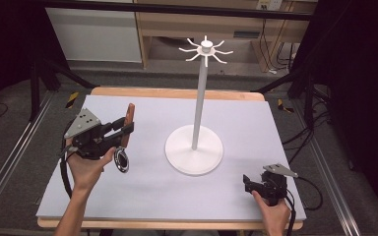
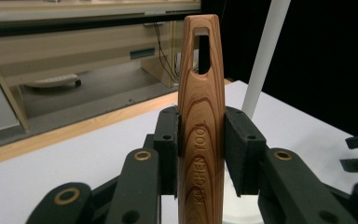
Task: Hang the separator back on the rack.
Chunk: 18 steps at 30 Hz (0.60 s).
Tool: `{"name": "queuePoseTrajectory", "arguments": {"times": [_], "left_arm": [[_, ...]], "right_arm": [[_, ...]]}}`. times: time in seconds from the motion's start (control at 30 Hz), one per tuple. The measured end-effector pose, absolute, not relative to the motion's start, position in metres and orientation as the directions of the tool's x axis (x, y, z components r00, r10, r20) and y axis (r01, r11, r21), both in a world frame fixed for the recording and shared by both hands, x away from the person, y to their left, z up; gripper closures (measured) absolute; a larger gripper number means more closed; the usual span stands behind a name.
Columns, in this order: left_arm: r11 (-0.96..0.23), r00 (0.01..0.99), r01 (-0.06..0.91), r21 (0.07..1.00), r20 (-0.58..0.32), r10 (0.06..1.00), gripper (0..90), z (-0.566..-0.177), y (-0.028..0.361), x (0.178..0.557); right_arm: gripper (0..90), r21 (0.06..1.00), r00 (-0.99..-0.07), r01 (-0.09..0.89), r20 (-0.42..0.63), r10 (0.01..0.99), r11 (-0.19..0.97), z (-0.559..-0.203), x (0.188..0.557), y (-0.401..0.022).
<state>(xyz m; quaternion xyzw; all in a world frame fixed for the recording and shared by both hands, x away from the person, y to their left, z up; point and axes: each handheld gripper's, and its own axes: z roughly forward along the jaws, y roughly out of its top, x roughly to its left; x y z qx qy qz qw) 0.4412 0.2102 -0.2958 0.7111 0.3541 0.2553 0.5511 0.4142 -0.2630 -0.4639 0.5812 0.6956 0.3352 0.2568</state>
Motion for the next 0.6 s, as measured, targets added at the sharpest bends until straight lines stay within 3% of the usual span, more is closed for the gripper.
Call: {"name": "queuePoseTrajectory", "arguments": {"times": [0.6], "left_arm": [[-0.137,0.658,0.128,0.982,0.019,0.753,67.4,-0.255,0.180,0.438]], "right_arm": [[13.9,0.767,-0.207,0.632,0.038,0.978,0.105,-0.464,0.416,-0.262]]}}
